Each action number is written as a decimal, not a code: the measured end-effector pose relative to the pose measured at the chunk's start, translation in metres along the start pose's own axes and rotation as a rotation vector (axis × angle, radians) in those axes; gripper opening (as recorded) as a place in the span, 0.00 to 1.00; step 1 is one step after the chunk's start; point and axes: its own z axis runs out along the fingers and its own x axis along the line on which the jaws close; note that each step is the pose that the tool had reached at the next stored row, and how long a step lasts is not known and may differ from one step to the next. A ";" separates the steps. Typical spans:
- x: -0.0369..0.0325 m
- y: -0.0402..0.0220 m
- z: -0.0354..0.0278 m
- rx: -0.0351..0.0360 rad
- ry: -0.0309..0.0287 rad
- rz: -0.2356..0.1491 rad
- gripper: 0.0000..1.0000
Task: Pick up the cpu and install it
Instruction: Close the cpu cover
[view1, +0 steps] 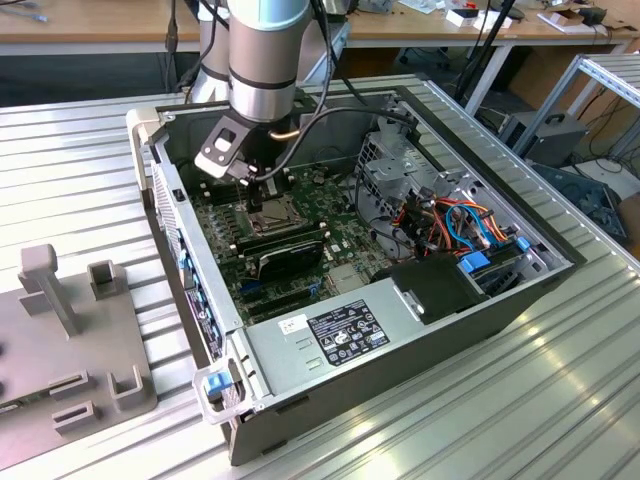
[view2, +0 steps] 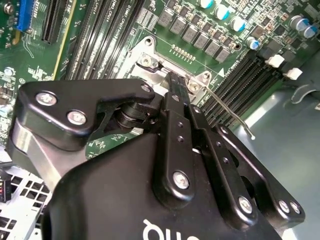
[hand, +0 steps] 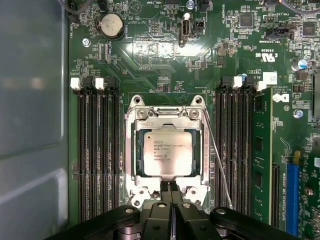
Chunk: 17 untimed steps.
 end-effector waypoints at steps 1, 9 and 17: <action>0.0000 0.0008 0.0013 0.0000 -0.0003 0.000 0.11; 0.0002 0.0045 0.0090 0.0001 -0.0016 0.000 0.11; 0.0001 -0.0013 0.0102 -0.0001 -0.0014 0.000 0.11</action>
